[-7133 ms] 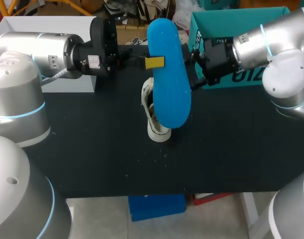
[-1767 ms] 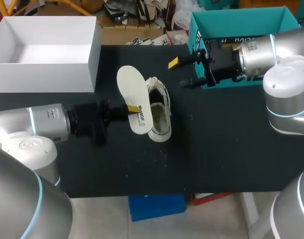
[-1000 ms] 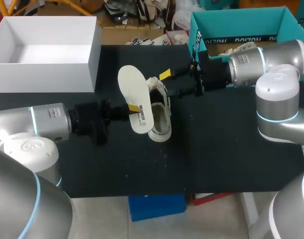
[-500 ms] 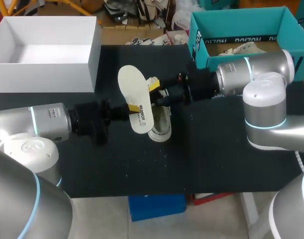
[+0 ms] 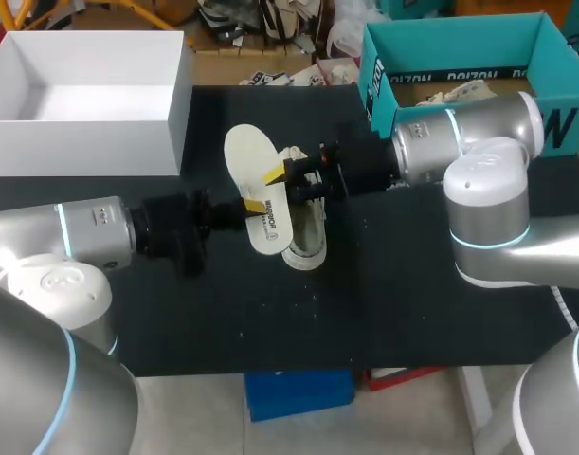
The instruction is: Take the shoe out of the shoebox, open the shoe tongue, remove and reinsert the insole, then place the shoe into the shoebox
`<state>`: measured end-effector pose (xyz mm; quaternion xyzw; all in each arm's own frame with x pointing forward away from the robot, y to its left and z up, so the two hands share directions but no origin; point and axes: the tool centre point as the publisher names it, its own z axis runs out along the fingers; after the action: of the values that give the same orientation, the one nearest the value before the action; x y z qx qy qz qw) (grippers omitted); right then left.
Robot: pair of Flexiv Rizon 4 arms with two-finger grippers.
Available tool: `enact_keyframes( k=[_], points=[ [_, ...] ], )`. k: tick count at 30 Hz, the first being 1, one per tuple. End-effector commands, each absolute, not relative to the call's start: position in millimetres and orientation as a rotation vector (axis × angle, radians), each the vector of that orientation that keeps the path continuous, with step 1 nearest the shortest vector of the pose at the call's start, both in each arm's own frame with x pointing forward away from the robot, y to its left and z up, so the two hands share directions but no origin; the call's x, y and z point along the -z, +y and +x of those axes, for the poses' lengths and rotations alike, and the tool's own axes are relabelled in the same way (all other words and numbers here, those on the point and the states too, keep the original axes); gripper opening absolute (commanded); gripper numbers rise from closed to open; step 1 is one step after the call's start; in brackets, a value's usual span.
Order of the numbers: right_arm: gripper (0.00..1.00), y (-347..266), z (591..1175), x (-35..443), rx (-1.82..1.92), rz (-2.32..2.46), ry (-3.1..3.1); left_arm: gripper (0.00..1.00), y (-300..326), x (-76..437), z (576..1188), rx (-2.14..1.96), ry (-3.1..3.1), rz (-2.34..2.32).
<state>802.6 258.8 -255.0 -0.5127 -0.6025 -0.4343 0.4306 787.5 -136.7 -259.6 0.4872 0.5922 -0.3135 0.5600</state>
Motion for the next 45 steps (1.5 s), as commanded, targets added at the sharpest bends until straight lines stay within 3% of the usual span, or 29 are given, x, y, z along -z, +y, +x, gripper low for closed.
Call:
enact_keyframes(
  k=[1,3,4,5,6,12,13,14,31,35,45],
  points=[
    [0.46,269,807,258,1.075,-1.276,-1.506,0.00,-137,258,787,0.736,1.400,1.153],
    [0.40,269,807,259,1.071,-1.276,-1.506,0.00,-137,258,787,0.736,1.400,1.153],
    [0.31,269,807,260,1.067,-1.281,-1.505,0.00,-137,258,787,0.736,1.400,1.153],
    [0.20,269,807,261,1.060,-1.288,-1.506,0.00,-137,258,787,0.736,1.400,1.153],
    [0.00,268,807,262,1.052,-1.300,-1.509,0.00,-137,258,787,0.736,1.400,1.153],
    [0.00,266,808,264,1.048,-1.308,-1.508,0.00,-137,258,787,0.736,1.400,1.153],
    [0.00,266,808,264,1.048,-1.308,-1.508,0.45,-137,258,787,0.736,1.400,1.153],
    [0.00,266,808,264,1.048,-1.308,-1.508,1.00,-137,256,787,0.720,1.405,1.158],
    [0.00,266,808,264,1.048,-1.308,-1.508,1.00,-69,205,757,0.013,2.019,1.363],
    [0.00,266,808,264,1.048,-1.308,-1.508,1.00,-84,180,757,0.012,1.924,1.435],
    [0.00,266,808,264,1.048,-1.308,-1.508,1.00,-84,180,757,0.012,1.924,1.435]
  ],
)
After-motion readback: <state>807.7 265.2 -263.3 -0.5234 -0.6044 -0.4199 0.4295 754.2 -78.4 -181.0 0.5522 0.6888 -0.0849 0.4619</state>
